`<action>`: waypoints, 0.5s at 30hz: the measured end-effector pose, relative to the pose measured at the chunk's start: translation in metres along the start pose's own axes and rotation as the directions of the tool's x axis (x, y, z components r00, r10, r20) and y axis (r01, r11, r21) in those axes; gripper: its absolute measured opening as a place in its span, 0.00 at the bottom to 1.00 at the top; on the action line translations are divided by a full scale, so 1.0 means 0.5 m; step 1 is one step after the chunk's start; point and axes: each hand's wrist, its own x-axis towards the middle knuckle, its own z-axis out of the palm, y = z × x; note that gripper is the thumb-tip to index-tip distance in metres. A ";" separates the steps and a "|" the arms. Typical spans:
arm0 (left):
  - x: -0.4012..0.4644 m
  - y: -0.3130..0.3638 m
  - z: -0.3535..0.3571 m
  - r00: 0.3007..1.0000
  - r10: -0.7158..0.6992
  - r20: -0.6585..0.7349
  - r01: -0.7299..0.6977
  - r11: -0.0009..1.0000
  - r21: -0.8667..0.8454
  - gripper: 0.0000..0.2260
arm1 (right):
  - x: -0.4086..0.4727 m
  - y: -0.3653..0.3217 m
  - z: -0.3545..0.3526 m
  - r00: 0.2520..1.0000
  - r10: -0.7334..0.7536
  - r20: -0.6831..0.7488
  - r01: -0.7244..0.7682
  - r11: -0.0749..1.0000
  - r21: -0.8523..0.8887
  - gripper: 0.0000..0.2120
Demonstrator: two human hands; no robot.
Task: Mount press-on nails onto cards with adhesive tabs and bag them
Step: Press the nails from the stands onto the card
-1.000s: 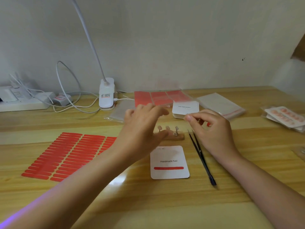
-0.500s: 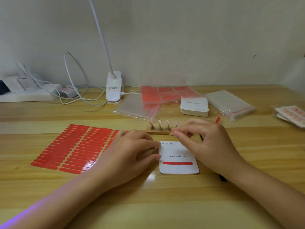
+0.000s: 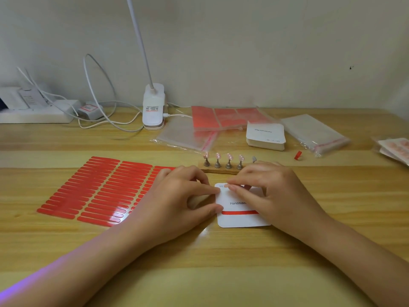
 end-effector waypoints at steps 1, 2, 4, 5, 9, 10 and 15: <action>0.000 0.000 0.000 1.000 -0.005 -0.002 0.005 1.000 -0.005 0.16 | 0.000 -0.001 0.001 1.000 -0.017 0.007 0.017 0.999 -0.030 0.05; -0.001 0.000 0.001 1.000 -0.011 -0.004 0.010 1.000 -0.010 0.16 | -0.001 -0.002 0.002 1.000 -0.027 0.012 0.028 0.998 -0.053 0.05; -0.002 0.000 0.001 1.000 -0.019 -0.013 0.018 1.000 -0.019 0.16 | -0.002 -0.004 0.004 0.999 -0.044 0.018 0.046 0.995 -0.091 0.06; -0.002 0.000 0.002 1.000 -0.020 -0.017 0.020 1.000 -0.025 0.16 | -0.002 -0.005 0.005 0.998 -0.056 0.016 0.058 0.992 -0.116 0.06; -0.003 0.000 0.002 0.999 -0.020 -0.025 0.019 0.999 -0.048 0.16 | -0.001 -0.007 0.010 0.996 -0.091 0.000 0.090 0.982 -0.167 0.06; -0.003 0.000 0.003 0.999 -0.022 -0.025 0.021 0.998 -0.051 0.16 | -0.001 -0.007 0.011 0.995 -0.096 -0.005 0.093 0.981 -0.168 0.06; -0.001 0.001 0.003 0.999 -0.016 -0.031 0.015 0.999 -0.050 0.16 | 0.000 -0.008 0.015 0.993 -0.108 -0.050 0.098 0.980 -0.175 0.05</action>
